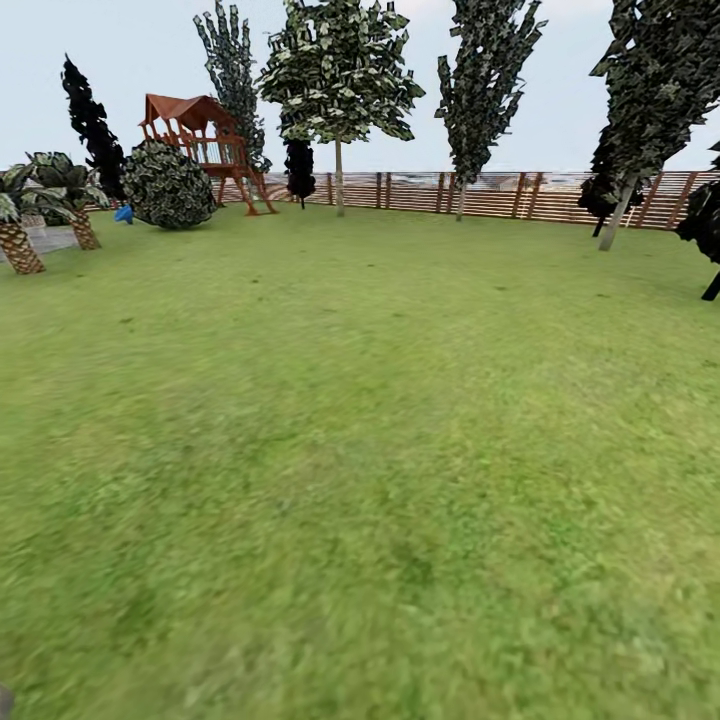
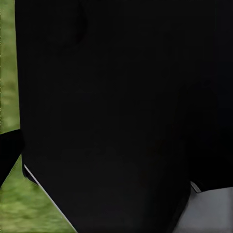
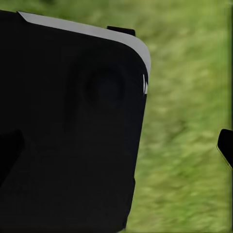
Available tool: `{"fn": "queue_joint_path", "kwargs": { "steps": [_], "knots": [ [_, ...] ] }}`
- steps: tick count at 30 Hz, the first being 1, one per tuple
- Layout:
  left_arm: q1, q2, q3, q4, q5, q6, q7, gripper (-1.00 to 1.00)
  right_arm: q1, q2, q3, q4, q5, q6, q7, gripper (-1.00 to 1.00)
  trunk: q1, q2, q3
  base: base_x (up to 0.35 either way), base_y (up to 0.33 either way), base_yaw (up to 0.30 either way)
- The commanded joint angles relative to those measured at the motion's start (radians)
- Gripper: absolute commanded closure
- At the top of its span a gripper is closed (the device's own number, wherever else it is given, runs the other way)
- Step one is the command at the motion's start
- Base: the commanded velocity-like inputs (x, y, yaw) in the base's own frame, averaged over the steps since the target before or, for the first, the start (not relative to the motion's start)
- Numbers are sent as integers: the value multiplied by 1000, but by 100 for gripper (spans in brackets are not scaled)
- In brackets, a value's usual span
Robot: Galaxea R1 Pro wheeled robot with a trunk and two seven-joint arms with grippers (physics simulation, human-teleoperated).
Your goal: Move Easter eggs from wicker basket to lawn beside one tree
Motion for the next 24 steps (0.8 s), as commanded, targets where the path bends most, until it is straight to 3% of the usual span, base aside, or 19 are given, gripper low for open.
{"fn": "queue_joint_path", "kwargs": {
  "steps": [1,24],
  "knots": [
    [0,0,6,0,6,-2,-1,-100,-1,0,0,1,8,-3,-1,-100,1,0,-1,338,0,0],
    [0,-1,6,0,6,-2,1,-100,-1,0,0,1,8,-2,-1,-100,1,0,-1,339,0,0]
  ]
}}
